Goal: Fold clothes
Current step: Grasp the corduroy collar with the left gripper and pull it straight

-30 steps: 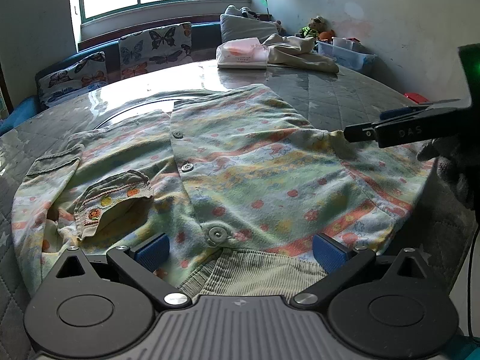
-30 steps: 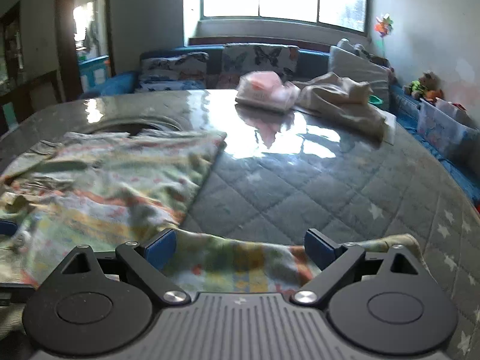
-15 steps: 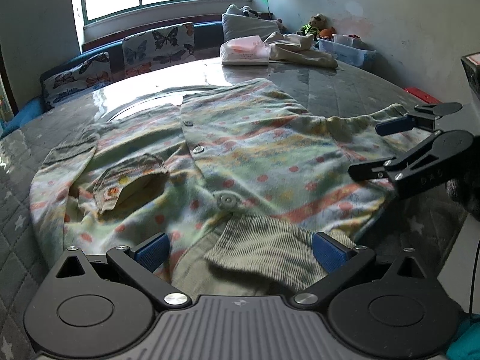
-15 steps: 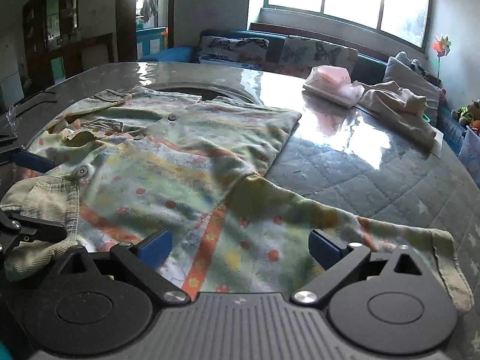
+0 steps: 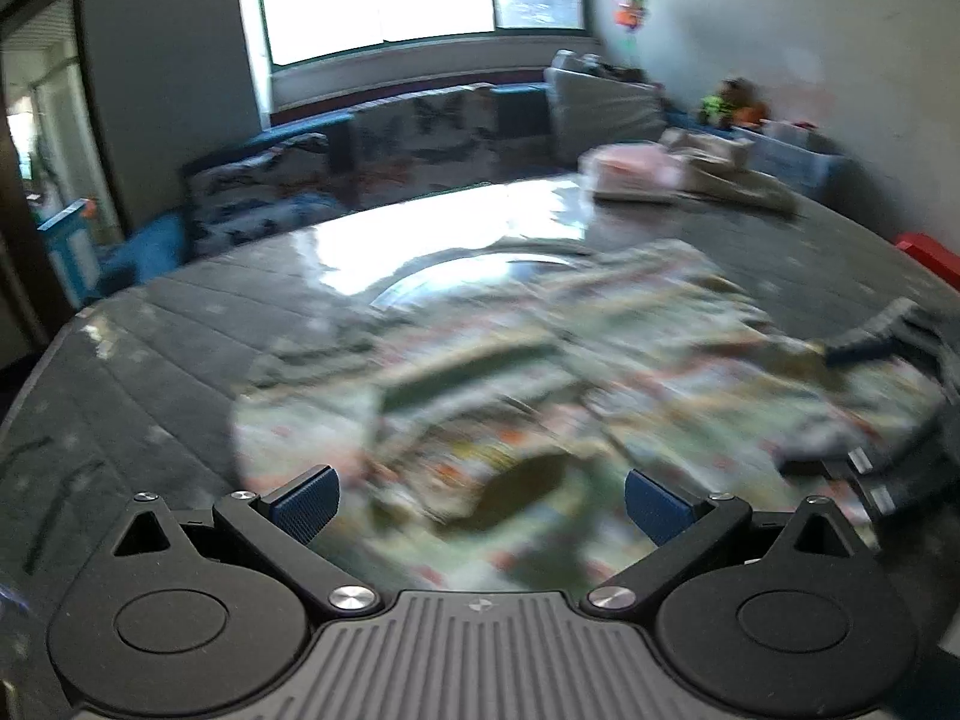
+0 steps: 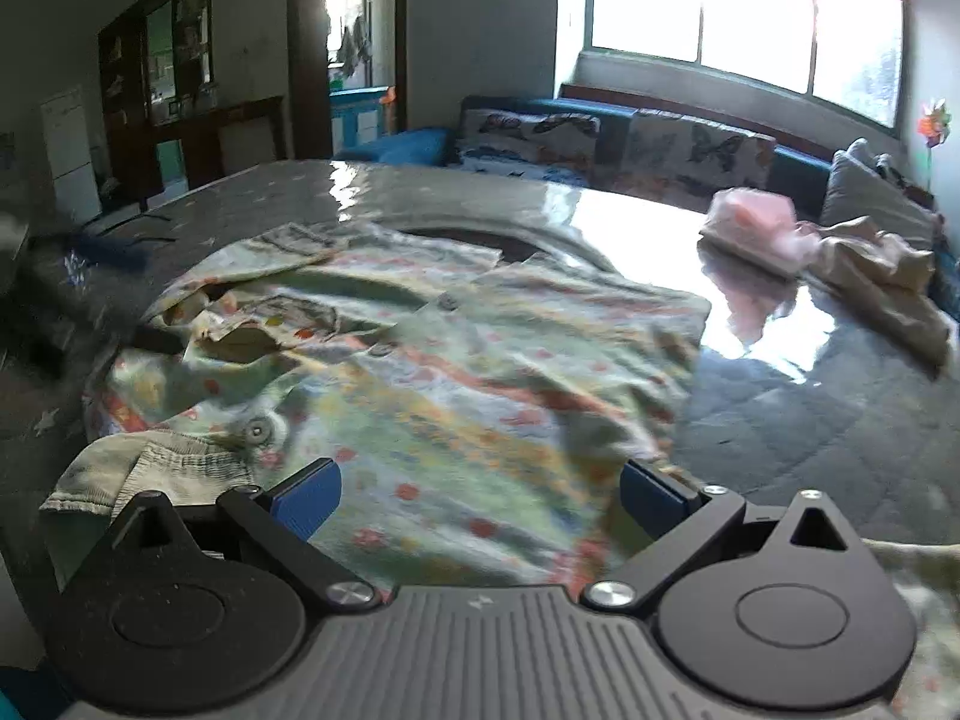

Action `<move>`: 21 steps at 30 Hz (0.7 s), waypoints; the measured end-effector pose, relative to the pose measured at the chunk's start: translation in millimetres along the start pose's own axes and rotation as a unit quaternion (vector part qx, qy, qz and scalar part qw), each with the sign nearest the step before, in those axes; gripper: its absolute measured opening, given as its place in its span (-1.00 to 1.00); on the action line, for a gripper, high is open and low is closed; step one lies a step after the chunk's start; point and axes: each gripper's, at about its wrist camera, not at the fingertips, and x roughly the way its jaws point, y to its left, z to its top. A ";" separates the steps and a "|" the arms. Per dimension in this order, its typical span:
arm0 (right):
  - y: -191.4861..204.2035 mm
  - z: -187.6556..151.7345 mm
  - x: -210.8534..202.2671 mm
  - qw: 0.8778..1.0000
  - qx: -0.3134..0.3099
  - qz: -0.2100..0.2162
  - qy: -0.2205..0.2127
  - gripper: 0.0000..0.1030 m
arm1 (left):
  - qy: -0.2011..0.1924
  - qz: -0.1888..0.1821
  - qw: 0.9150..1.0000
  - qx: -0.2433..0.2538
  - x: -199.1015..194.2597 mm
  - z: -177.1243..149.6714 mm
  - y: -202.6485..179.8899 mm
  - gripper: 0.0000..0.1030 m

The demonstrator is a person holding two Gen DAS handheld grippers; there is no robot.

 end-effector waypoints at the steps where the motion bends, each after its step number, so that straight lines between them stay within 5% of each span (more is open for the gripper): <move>1: 2.2 -0.9 3.9 1.000 -0.001 0.003 0.005 0.95 | 0.000 0.007 1.000 0.000 5.6 4.3 4.9 1.00; 8: 10.5 -7.0 13.2 1.000 -0.007 0.011 0.020 1.00 | 0.018 0.037 0.999 -0.011 53.0 28.8 32.3 0.97; 21: 8.2 -7.8 13.3 1.000 -0.005 0.016 0.019 1.00 | 0.075 0.040 0.996 -0.004 111.5 33.4 48.8 0.23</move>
